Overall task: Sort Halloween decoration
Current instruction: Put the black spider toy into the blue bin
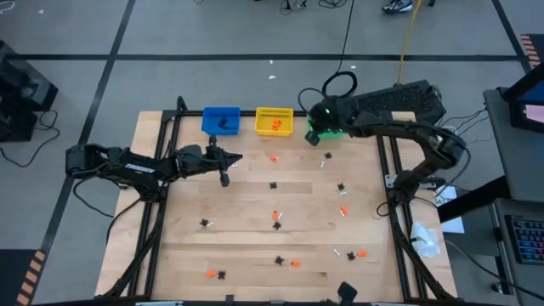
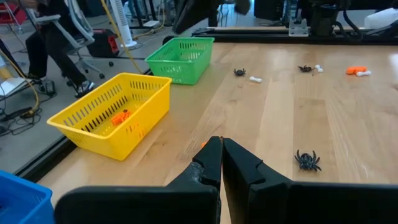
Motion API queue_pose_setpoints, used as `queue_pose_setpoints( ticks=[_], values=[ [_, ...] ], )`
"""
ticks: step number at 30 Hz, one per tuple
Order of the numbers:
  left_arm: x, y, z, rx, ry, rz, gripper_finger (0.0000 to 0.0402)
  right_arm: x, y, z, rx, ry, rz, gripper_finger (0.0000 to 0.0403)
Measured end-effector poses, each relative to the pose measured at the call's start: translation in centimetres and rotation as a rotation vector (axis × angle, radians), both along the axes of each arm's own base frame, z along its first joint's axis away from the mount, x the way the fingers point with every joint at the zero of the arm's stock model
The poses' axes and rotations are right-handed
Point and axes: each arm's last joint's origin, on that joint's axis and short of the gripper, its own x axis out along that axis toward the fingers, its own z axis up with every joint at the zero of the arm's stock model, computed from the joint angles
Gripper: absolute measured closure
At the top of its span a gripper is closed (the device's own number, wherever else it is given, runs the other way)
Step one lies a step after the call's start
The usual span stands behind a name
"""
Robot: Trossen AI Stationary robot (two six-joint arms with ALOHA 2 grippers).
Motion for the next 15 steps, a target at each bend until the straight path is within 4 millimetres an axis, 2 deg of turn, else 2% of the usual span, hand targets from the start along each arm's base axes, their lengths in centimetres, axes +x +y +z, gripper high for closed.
queue_pose_setpoints(
  ticks=[9,15],
  values=[
    [0.0,0.0,0.0,0.045,0.016,-0.011,0.0391,-1.6,4.8,1.7,-0.137,-0.338,0.067,0.0402],
    [0.2,-0.1,0.1,0.03,0.01,-0.075,0.0391,-1.8,6.1,1.6,-0.16,-0.381,0.106,0.0402]
  ],
)
